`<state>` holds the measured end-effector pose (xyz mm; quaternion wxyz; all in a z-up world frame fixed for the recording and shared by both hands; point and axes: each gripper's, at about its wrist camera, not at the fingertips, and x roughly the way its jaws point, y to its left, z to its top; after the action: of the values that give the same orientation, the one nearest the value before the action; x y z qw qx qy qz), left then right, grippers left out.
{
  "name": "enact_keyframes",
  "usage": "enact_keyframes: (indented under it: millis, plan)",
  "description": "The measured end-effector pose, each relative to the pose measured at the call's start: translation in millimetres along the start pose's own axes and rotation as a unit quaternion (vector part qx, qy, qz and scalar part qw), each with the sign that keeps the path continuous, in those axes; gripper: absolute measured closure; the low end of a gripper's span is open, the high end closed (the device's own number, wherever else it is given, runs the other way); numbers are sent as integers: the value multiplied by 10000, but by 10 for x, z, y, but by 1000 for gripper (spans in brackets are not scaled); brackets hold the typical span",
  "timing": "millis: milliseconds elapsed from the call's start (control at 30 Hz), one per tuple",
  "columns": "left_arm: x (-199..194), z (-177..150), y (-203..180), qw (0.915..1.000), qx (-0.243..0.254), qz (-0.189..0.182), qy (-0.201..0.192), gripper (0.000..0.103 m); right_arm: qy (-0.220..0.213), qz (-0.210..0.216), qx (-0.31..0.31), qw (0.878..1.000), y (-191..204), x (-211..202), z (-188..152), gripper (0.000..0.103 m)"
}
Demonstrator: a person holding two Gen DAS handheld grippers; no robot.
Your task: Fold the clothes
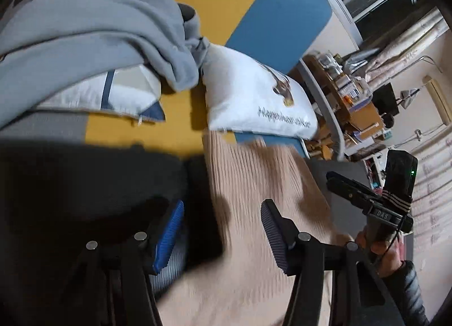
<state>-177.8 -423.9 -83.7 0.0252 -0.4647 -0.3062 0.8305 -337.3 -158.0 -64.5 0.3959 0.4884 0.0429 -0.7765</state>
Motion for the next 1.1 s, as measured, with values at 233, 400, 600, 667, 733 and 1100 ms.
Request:
enact_keyframes:
  millis: [233, 400, 600, 667, 733, 1100]
  plan:
    - [429, 319, 1, 9991, 126, -244, 326, 45, 452, 129, -344, 9983, -53, 502, 372, 27]
    - [497, 312, -85, 9989, 321, -156, 299, 91, 564, 416, -378, 9968, 3, 595, 413, 67]
    - [158, 140, -206, 9983, 439, -369, -134, 96, 284, 730, -140, 9968, 86, 360, 362, 94]
    - [-74, 67, -246, 9970, 426, -520, -382, 96, 94, 833, -128, 9964, 154, 164, 331, 94]
    - [-325, -30, -296, 9944, 463, -707, -634, 96, -111, 949, -127, 9953, 227, -53, 295, 94]
    - [-516, -137, -370, 9951, 676, 28, -724, 74, -300, 738, 62, 9968, 237, -570, 27, 69]
